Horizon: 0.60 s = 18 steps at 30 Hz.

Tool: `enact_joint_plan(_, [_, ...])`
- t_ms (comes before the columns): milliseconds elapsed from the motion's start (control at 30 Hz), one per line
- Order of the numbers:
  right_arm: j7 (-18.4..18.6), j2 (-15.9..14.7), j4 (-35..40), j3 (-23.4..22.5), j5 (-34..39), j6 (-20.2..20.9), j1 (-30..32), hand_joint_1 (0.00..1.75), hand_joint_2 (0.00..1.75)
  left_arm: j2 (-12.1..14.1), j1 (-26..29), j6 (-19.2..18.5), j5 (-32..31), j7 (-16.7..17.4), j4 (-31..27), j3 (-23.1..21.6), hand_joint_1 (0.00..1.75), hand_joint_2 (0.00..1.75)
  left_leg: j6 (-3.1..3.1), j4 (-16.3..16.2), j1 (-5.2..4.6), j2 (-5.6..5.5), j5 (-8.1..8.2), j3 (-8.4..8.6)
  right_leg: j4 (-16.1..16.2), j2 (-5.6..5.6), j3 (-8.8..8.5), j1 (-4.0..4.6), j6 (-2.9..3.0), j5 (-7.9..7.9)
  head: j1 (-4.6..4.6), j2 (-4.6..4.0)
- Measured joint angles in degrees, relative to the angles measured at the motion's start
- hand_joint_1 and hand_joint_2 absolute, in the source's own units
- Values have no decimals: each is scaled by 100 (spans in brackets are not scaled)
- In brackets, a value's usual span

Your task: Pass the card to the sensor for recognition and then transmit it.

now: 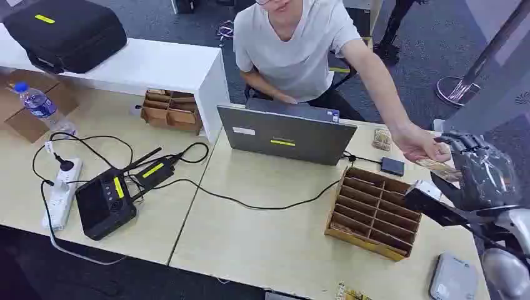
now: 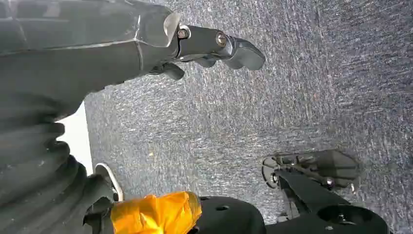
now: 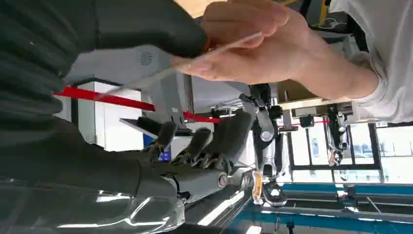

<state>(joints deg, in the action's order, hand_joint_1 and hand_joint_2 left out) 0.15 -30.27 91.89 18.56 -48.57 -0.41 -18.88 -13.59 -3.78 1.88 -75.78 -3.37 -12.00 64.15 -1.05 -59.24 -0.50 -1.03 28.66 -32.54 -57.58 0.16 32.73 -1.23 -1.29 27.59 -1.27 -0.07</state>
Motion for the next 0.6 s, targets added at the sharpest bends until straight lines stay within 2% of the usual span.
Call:
enact_joint_plan(100, [-20, 26, 0, 0, 2, -37, 33, 175, 175, 0, 2, -18, -7, -110, 0, 0, 0, 175, 0, 0, 0, 0, 0, 0, 0, 0, 0, 0, 0, 0, 0, 0])
enact_joint_plan(167, [-26, 42, 0, -6, 2, -66, 59, 175, 175, 0, 6, 5, -74, -401, 0, -24, 0, 175, 0, 0, 0, 0, 0, 0, 0, 0, 1, 0, 0, 0, 0, 0])
enact_joint_plan(200, [-35, 48, 0, -13, 0, -81, 72, 175, 175, -2, 7, 28, -94, -536, 0, -57, 0, 0, 0, 0, 0, 0, 0, 0, 0, 0, 1, 0, 0, 0, 0, 0])
enact_joint_plan(233, [-46, 57, 2, -20, -2, -83, 80, 175, 175, -2, 3, 35, -94, -649, 0, -70, 0, 175, 0, 0, 0, 0, 0, 0, 0, 0, 1, 0, 0, 0, -2, 0])
enact_joint_plan(367, [-87, 70, 2, -46, -28, -83, 137, 175, 175, -7, 4, 79, -33, -934, 0, -116, 0, 175, 0, 0, 0, -1, 0, 0, 0, 0, 1, 0, 0, 0, 0, 0])
enact_joint_plan(600, [-94, 103, 24, -127, -83, -92, 292, 175, 175, -9, 6, 304, 26, -1128, 0, -144, 0, 175, 0, 0, 0, 0, 0, 0, 0, 0, 2, 0, 0, 0, 0, 0])
